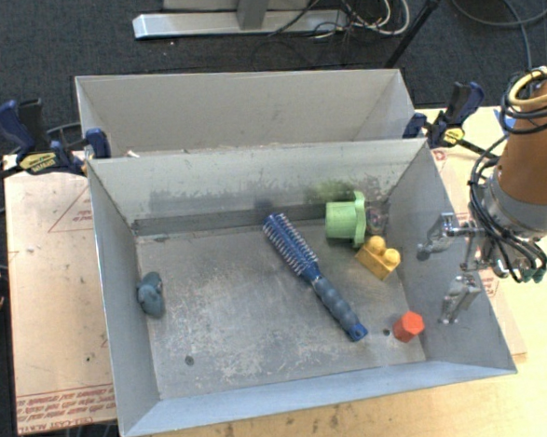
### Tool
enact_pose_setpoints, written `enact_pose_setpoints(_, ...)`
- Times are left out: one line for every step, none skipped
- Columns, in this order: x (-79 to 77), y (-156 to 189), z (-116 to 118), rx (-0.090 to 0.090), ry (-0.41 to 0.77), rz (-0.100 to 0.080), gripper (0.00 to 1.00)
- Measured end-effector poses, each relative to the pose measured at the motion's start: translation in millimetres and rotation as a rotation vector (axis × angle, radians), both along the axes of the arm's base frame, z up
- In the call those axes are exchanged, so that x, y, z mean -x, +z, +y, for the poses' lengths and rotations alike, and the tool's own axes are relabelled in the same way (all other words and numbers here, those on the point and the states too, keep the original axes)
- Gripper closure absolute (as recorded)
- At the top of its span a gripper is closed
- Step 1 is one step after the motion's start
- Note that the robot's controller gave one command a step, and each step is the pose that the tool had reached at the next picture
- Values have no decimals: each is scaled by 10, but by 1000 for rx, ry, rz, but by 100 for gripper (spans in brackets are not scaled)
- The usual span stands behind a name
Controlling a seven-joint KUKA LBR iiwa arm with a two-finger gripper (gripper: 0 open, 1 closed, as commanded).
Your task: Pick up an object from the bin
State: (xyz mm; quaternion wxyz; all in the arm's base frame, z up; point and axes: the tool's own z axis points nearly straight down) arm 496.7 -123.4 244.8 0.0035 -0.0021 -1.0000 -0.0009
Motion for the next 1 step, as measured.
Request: enact_pose_setpoints(-63, -1723, 106, 2, 287, -16, 0)
